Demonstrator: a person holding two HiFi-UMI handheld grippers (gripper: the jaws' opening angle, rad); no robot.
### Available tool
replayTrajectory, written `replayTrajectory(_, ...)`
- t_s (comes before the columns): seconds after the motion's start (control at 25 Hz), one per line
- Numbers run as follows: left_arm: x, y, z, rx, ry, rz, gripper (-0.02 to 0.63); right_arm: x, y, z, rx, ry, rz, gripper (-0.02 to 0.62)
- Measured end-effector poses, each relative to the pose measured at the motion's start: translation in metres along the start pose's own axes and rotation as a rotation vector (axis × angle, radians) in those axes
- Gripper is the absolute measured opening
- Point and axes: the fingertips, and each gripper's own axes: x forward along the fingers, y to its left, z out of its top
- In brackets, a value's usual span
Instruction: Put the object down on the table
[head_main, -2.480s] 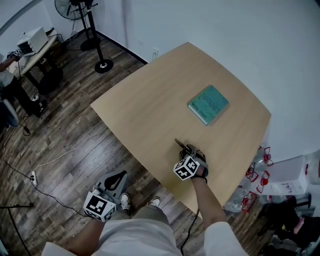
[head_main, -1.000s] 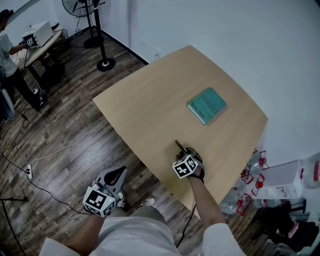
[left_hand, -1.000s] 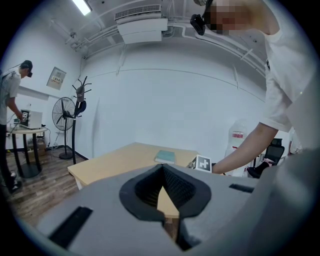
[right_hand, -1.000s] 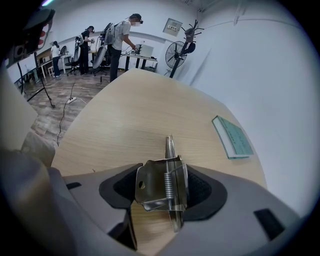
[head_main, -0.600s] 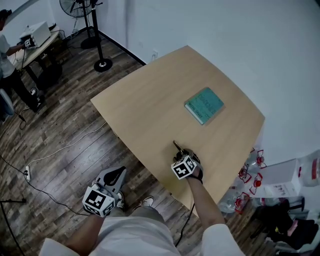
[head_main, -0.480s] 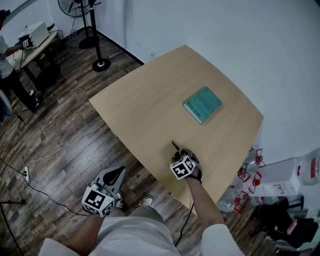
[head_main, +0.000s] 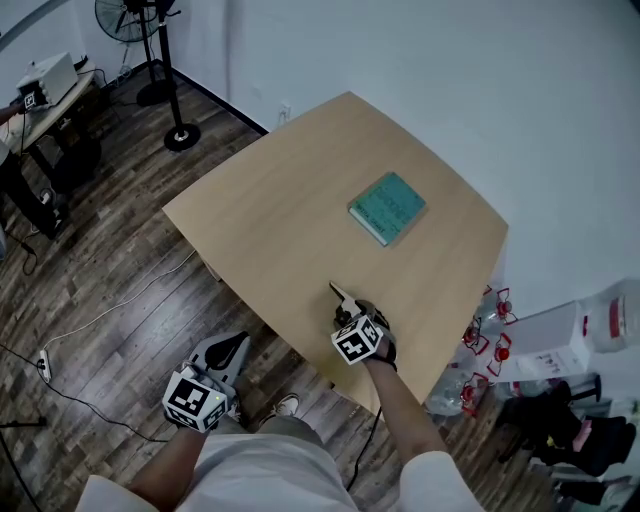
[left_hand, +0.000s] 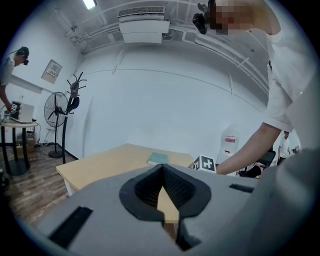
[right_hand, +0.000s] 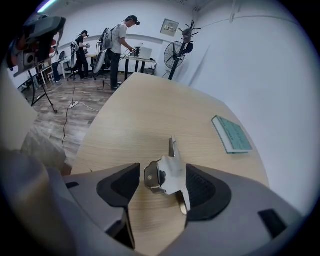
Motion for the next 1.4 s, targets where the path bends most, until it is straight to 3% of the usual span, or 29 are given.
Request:
replayTrajectory(0.16, 0.001, 0.002, 0.008, 0.012, -0.013, -0.032, 0.006, -0.015, -0.005, 0.002, 0.043, -0.015, -0.035, 0.264)
replayTrajectory(0.44, -0.005, 0.009, 0.019, 0.033, -0.031, -0.082, 0.006, -0.059, -0.028, 0.016, 0.236, -0.115, -0.116, 0.257)
replayTrajectory(0.76, -0.014, 0.016, 0.046, 0.086, -0.071, -0.125, 0.006, -0.120, -0.048, 0.016, 0.381, -0.253, -0.238, 0.107)
replayTrajectory(1.0, -0.030, 0.025, 0.084, 0.170, -0.132, -0.137, 0.006, -0.175, -0.055, 0.026, 0.496, -0.398, -0.317, 0.002)
replayTrajectory(1.4, -0.044, 0.039, 0.136, 0.204, -0.219, -0.114, 0.006, -0.295, -0.081, 0.033, 0.651, -0.691, -0.413, -0.003)
